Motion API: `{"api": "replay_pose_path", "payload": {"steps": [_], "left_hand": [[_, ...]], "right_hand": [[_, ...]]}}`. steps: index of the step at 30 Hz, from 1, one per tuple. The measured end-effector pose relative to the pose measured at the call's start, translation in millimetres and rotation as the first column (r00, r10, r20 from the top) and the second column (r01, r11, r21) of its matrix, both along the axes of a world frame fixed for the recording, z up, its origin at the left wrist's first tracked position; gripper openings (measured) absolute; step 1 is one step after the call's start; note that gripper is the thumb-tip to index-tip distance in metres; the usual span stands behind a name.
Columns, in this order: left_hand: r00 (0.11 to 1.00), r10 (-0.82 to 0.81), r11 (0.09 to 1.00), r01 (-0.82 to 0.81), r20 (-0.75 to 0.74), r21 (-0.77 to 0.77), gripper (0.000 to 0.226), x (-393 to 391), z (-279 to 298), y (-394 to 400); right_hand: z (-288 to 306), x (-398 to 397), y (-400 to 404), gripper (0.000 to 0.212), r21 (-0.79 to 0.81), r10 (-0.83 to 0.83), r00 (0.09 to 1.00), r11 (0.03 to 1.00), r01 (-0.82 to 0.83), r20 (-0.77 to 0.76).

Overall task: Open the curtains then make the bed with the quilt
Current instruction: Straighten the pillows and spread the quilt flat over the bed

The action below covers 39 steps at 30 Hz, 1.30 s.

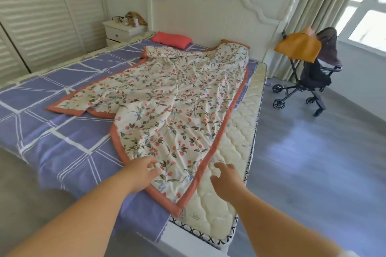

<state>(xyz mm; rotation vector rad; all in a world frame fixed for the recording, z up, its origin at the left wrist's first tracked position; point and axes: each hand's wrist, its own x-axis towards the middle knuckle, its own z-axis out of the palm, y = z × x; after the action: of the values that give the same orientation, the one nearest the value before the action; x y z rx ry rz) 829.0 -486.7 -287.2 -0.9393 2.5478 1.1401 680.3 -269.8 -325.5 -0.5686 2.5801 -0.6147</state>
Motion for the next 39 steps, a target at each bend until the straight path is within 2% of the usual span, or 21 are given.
{"api": "replay_pose_path", "payload": {"steps": [4, 6, 11, 15, 21, 24, 28, 32, 34, 37, 39], "left_hand": [[0.998, -0.028, 1.000, 0.028, -0.057, -0.002, 0.044, 38, 5, -61], [0.997, -0.027, 1.000, 0.027, -0.070, -0.004, 0.043, 76, 7, -108], [0.997, 0.072, 0.994, -0.070, 0.020, -0.089, 0.046, 169, 29, -247], [0.993, 0.118, 0.980, -0.116, 0.003, -0.165, 0.048, 191, 40, -328], [0.997, -0.036, 0.993, 0.043, 0.064, -0.110, 0.049, 161, 18, -380], [0.993, -0.048, 0.989, 0.063, 0.110, -0.135, 0.050, 144, 13, -429], [0.985, 0.049, 0.985, -0.020, 0.165, -0.172, 0.050, 130, 24, -503], [0.975, 0.192, 0.965, -0.166, 0.113, -0.205, 0.048, 115, 26, -576], [0.972, 0.197, 0.969, -0.173, 0.131, -0.176, 0.048, 110, 19, -598], [0.967, 0.181, 0.975, -0.153, 0.179, -0.163, 0.050, 104, 6, -641], [0.972, 0.176, 0.975, -0.150, 0.156, -0.162, 0.050, 96, -1, -678]], "right_hand": [[9, 30, -74, 0.048, -0.050, -0.070, 0.997, 0.996, 0.069, -0.021], [8, 64, -123, 0.052, -0.015, -0.071, 0.997, 0.997, 0.071, -0.015], [5, 147, -250, 0.057, 0.049, 0.072, 0.997, 0.996, -0.071, -0.026], [23, 179, -332, 0.050, -0.044, 0.118, 0.991, 0.992, -0.120, -0.059], [16, 154, -403, 0.057, 0.024, 0.077, 0.996, 0.997, -0.076, -0.051], [-3, 131, -450, 0.054, 0.044, 0.139, 0.990, 0.989, -0.138, -0.031], [-13, 98, -516, 0.041, 0.045, 0.107, 0.994, 0.993, -0.109, 0.037], [0, 56, -604, 0.049, 0.040, 0.211, 0.977, 0.976, -0.212, 0.028], [6, 48, -639, 0.056, 0.039, 0.252, 0.967, 0.967, -0.254, 0.047], [1, 45, -688, 0.047, 0.069, 0.307, 0.952, 0.949, -0.307, 0.012], [-7, 43, -716, 0.047, 0.100, 0.306, 0.952, 0.947, -0.305, 0.014]]}}
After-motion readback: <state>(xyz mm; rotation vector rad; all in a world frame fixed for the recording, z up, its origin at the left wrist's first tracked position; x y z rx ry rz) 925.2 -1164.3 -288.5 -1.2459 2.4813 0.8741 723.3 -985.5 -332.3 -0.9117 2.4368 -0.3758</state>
